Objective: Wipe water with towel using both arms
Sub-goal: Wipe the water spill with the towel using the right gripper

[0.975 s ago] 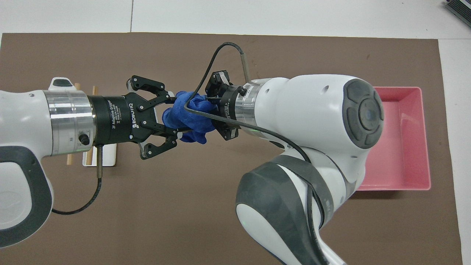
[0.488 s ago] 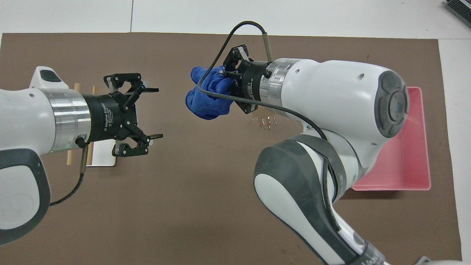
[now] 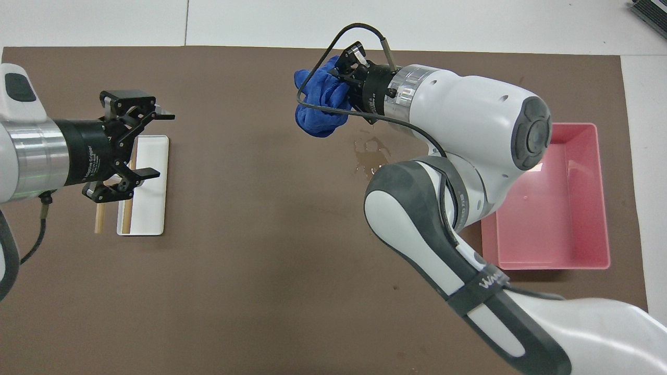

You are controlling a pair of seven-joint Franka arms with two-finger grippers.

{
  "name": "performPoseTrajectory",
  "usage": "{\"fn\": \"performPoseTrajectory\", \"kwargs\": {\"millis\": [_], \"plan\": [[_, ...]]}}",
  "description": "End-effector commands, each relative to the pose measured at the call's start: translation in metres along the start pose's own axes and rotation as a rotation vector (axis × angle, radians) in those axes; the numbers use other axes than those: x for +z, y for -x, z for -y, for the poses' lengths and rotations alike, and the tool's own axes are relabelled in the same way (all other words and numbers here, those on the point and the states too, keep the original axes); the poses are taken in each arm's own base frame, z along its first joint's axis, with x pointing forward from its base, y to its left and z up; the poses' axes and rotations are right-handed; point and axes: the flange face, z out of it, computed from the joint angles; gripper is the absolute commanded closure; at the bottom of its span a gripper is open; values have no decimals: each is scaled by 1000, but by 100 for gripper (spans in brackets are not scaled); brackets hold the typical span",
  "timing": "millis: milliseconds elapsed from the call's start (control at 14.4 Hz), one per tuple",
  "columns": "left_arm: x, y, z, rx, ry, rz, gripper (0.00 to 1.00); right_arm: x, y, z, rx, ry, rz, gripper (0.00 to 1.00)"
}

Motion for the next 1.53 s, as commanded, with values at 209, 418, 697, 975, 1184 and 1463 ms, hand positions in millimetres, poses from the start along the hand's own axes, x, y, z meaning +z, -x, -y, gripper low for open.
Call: {"fn": "performPoseTrajectory", "kwargs": {"millis": [209,418,697,975,1184,1463], "plan": [[13,-14,30,602,-273,-6,0,59,-42,-41,-348,59,-42,100],[12,-18,38,874,-406,85,0,109,-51,-73,-551,109,-88,100],[24,-47,11,961,-501,210,0,129,-44,-97,-742,198,-88,100],[28,-62,27,983,-480,204,0,139,-30,-151,-745,307,-10,100],[2,-59,27,960,-495,236,0,136,-12,-182,-745,425,74,100],[-27,-54,14,939,-426,258,0,123,3,-208,-738,569,160,100]]}}
